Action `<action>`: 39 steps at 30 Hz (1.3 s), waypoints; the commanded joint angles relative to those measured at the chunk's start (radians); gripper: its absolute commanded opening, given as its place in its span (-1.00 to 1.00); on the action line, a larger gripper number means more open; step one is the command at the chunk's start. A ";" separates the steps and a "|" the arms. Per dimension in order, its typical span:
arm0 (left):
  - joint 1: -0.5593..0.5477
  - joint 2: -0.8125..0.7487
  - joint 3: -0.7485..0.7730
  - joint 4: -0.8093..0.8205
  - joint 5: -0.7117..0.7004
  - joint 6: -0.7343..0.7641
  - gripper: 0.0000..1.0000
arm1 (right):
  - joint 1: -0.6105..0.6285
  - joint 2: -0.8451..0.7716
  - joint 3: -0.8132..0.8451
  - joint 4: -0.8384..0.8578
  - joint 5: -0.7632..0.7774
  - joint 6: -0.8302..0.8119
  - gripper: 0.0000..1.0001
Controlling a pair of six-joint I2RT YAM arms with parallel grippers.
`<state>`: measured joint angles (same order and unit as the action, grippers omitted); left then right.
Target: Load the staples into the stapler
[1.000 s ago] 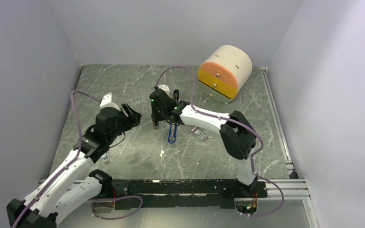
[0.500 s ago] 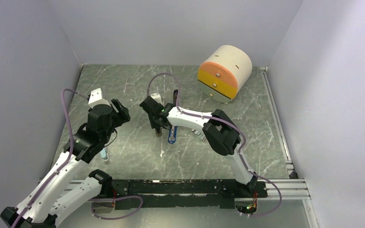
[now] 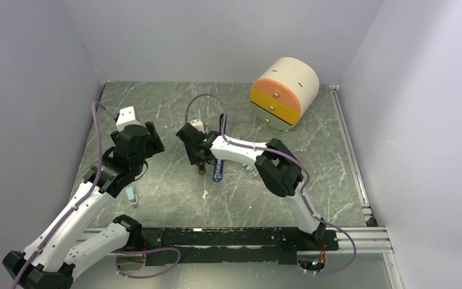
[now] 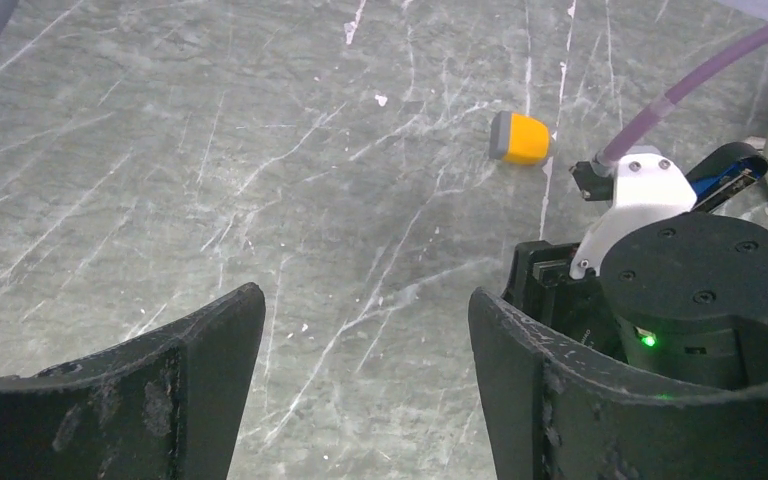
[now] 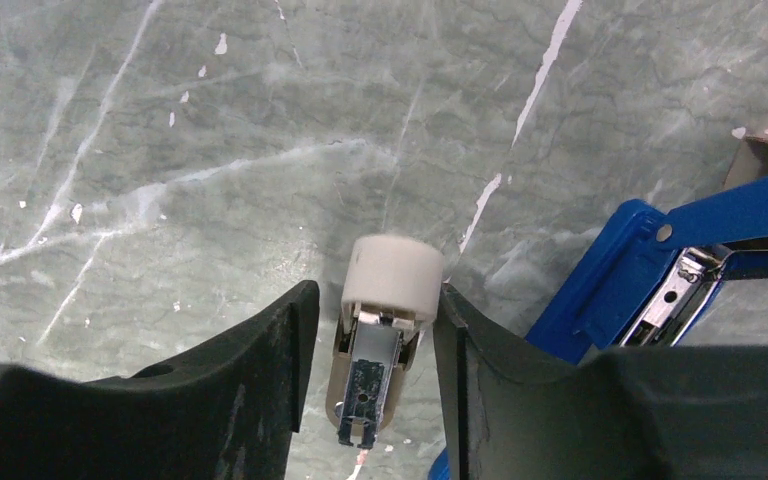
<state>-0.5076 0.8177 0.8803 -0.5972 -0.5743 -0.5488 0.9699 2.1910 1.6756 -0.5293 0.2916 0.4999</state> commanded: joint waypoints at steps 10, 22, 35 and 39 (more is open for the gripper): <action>0.087 0.242 0.118 -0.120 -0.019 -0.013 0.72 | -0.031 -0.195 -0.122 0.097 -0.040 0.003 0.06; 0.335 0.318 -0.016 -0.251 0.019 -0.151 0.86 | -0.059 -0.455 -0.338 0.230 -0.128 0.015 0.08; 0.536 0.362 -0.096 -0.269 0.195 -0.259 0.89 | -0.058 -0.590 -0.574 0.404 -0.185 0.054 0.08; 0.588 0.442 -0.149 -0.218 0.328 -0.244 0.94 | -0.059 -0.580 -0.572 0.399 -0.186 0.037 0.08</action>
<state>0.0357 1.1973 0.7727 -0.8547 -0.4114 -0.7826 0.9108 1.6257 1.1095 -0.1665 0.1108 0.5461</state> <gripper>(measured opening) 0.967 0.539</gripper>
